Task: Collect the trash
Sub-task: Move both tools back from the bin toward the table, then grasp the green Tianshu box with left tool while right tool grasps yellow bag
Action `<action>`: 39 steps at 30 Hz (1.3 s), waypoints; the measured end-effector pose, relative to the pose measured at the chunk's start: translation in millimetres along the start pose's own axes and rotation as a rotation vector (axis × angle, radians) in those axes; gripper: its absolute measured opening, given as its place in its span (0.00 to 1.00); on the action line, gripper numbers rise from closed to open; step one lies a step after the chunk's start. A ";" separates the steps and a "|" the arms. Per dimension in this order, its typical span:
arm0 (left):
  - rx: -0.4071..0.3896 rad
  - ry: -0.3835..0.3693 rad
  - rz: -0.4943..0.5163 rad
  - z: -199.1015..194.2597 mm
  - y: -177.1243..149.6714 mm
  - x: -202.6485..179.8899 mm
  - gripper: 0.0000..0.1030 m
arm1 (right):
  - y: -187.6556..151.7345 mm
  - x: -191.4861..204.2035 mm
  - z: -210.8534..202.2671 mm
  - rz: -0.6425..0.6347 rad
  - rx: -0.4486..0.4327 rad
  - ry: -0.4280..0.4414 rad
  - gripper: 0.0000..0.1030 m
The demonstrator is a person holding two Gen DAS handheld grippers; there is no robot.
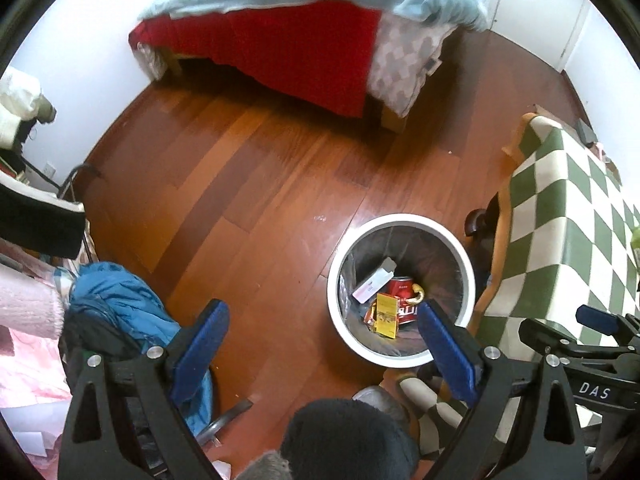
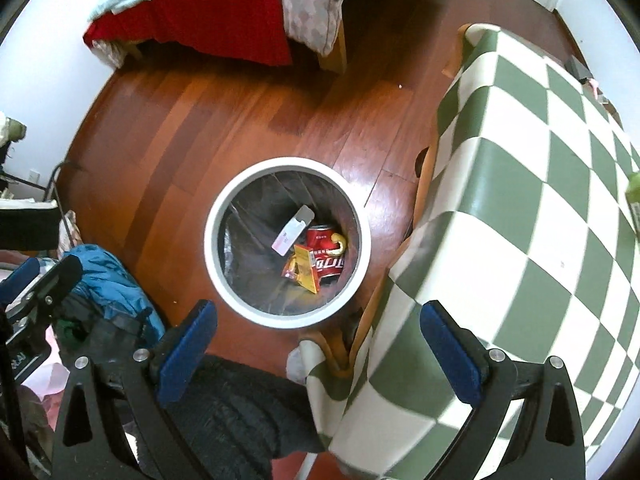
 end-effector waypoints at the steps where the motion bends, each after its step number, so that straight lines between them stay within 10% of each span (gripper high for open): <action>1: -0.008 0.002 0.006 -5.7 -0.9 -1.8 0.93 | -2.9 -0.7 -7.3 0.001 -0.010 0.005 0.99; 20: -0.145 -0.041 0.082 -116.1 -13.2 -84.2 0.93 | -54.1 -90.7 -153.3 0.172 -0.207 0.208 0.99; 30: -0.082 -0.153 0.256 -77.8 -1.5 -273.4 0.93 | -70.6 -307.0 -148.4 0.430 -0.185 0.034 0.99; 39: -0.026 -0.236 0.527 -20.4 9.6 -467.1 1.00 | -55.6 -528.2 -76.2 0.513 0.025 -0.221 0.99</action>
Point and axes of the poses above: each gripper's, at about its wrist camera, not at the fingertips, and z roughly the way its jaws point, x to its left, y to its top, the point moved 5 cm from there along z, roughly the way its jaws point, and after that the axes turned 3 degrees about -y, right-handed, at the moved point
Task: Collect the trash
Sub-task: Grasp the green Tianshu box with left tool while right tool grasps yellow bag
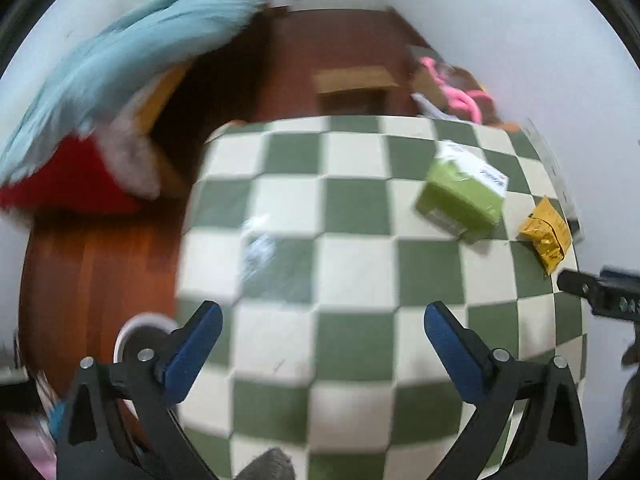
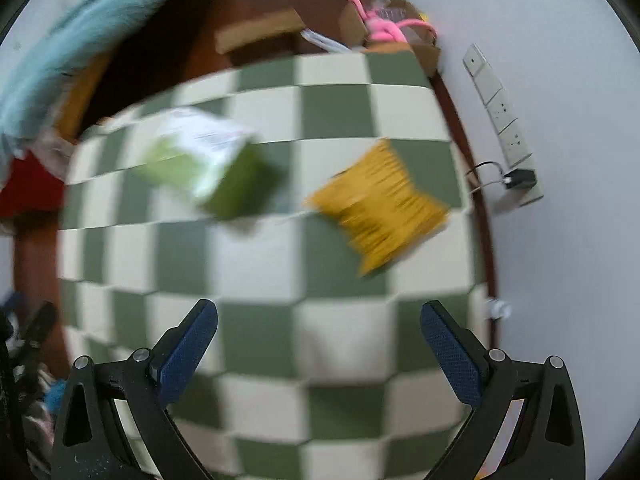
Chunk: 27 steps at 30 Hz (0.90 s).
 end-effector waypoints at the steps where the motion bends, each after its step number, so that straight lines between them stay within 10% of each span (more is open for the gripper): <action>1: -0.002 0.008 0.037 9.6 11.5 -13.2 1.00 | 10.2 -7.9 10.1 -0.010 0.015 -0.018 0.99; 9: -0.018 -0.004 0.207 36.4 66.0 -67.8 1.00 | 60.5 -29.6 88.8 -0.157 0.138 -0.093 0.99; 16: -0.008 -0.048 0.321 47.5 92.2 -105.1 1.00 | 64.9 -53.4 91.2 0.013 0.081 0.004 0.78; 27: 0.179 -0.059 0.495 111.4 89.9 -138.3 1.00 | 70.1 -78.4 95.1 0.111 0.124 0.045 0.77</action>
Point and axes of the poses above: each gripper's, at about its wrist camera, not at the fingertips, and z roughly the way its jaws point, x to its left, y to its top, the point moved 5 cm from there along z, roughly the way its jaws point, and after that the axes turned 3 degrees about -y, right-handed, at the moved point
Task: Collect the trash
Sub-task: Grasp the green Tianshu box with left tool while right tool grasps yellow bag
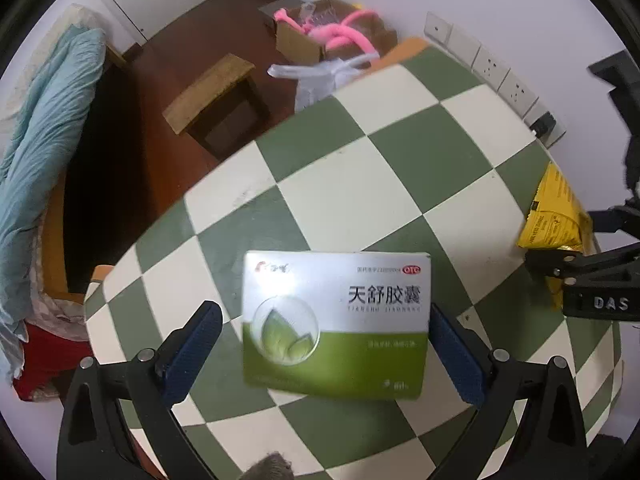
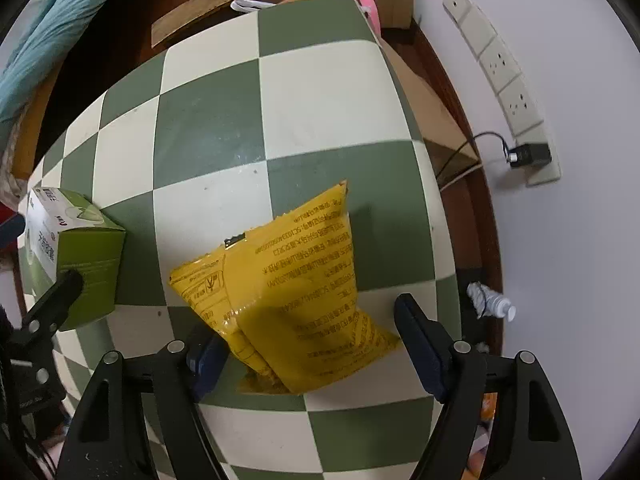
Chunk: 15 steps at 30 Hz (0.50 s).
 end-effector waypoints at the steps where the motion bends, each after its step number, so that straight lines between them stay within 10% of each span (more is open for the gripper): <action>1: 0.010 -0.006 -0.004 3.9 1.1 -0.7 1.00 | 1.7 0.3 0.4 -0.004 -0.001 -0.013 0.77; 9: 0.040 -0.018 -0.059 20.9 2.5 2.4 0.99 | -3.4 11.7 -6.5 -0.014 -0.037 -0.068 0.76; 15: -0.030 -0.008 -0.083 4.7 -4.6 4.6 0.85 | -8.2 20.0 -15.3 -0.041 -0.089 -0.073 0.56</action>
Point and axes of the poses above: each gripper's, at about its wrist camera, not at the fingertips, and z roughly the way its jaws point, x to its left, y to its top, the point moved 5 cm from there along z, roughly the way its jaws point, and after that the axes turned 3 degrees about -y, right-handed, at the moved point
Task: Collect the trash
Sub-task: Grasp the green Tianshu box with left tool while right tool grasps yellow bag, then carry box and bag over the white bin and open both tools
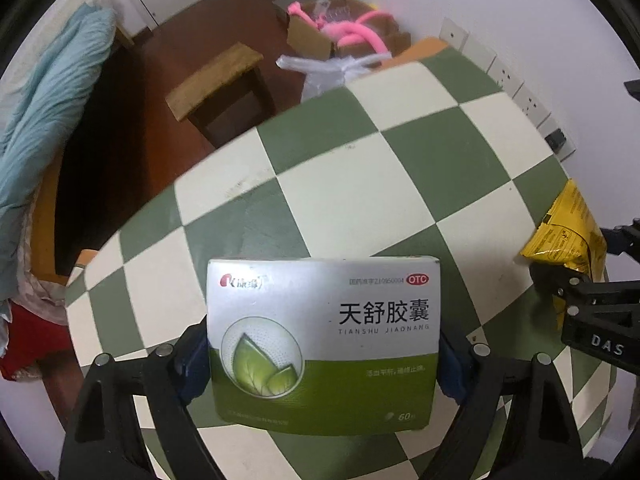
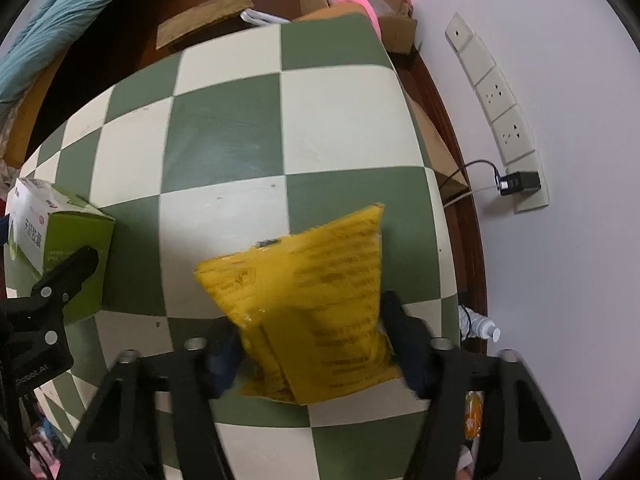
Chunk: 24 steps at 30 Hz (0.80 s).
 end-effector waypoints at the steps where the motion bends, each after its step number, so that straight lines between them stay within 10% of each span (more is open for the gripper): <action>1: -0.012 0.006 -0.008 -4.4 -1.9 1.2 0.85 | -1.6 2.0 -1.3 -0.002 -0.005 -0.003 0.55; 24: -0.348 0.113 -0.293 -222.6 -150.9 71.0 0.85 | -138.8 99.1 -181.5 -0.030 -0.267 0.275 0.51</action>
Point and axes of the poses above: each gripper's, at about its wrist camera, not at the fingertips, and z roughly the way its jaws point, x to its left, y to its top, the point moved 5 cm from there along z, roughly the way its jaws point, and after that the axes turned 3 degrees about -y, right-handed, at the moved point
